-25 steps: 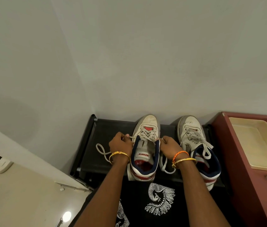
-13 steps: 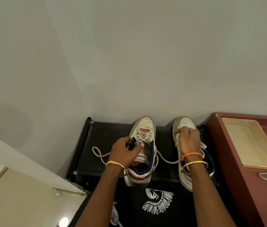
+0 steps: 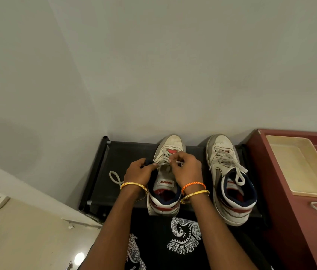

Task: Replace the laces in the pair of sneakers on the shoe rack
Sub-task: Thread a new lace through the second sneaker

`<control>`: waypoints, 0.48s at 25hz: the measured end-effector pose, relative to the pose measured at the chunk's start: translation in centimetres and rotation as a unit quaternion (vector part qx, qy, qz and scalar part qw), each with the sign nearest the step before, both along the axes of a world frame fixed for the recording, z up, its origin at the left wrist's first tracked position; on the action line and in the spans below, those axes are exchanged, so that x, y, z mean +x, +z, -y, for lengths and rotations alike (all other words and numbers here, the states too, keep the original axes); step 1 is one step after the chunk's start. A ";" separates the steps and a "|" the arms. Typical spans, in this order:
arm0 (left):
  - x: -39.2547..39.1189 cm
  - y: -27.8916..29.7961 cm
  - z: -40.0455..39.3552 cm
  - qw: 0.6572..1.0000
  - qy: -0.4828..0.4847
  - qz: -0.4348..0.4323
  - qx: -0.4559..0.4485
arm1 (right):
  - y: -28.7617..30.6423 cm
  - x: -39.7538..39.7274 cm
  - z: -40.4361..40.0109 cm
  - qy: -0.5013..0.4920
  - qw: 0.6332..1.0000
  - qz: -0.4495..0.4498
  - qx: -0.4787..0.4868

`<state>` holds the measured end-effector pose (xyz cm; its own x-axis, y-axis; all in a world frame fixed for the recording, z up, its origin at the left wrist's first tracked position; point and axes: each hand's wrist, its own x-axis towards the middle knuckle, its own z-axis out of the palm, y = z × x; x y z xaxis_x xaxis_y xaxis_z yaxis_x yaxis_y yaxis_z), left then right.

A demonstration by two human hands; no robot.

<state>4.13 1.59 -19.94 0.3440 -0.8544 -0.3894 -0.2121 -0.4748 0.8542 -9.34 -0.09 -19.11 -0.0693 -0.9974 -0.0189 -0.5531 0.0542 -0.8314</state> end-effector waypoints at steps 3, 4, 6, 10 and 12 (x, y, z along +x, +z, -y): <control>0.1 -0.1 0.2 0.997 0.032 -0.065 0.022 | 0.1 0.3 -0.5 0.021 0.997 -0.077 -0.011; 0.1 -0.1 0.2 0.996 0.037 -0.077 0.024 | 0.1 0.4 -0.6 0.026 0.994 -0.107 -0.017; 0.1 0.1 0.2 0.994 0.037 -0.099 0.024 | 0.2 0.6 -0.7 0.038 0.987 -0.153 -0.026; 0.0 0.5 0.0 0.990 0.026 -0.140 0.020 | 0.1 1.0 -0.8 0.076 0.975 -0.209 -0.011; 0.2 0.3 0.0 0.989 0.013 -0.143 0.016 | -0.1 1.1 -0.9 0.078 0.974 -0.210 -0.006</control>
<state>4.35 1.62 -19.60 0.2380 -0.8316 -0.5017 0.0493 -0.5056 0.8614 -8.19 0.77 -19.22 0.0847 -0.9964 -0.0094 -0.8459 -0.0670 -0.5291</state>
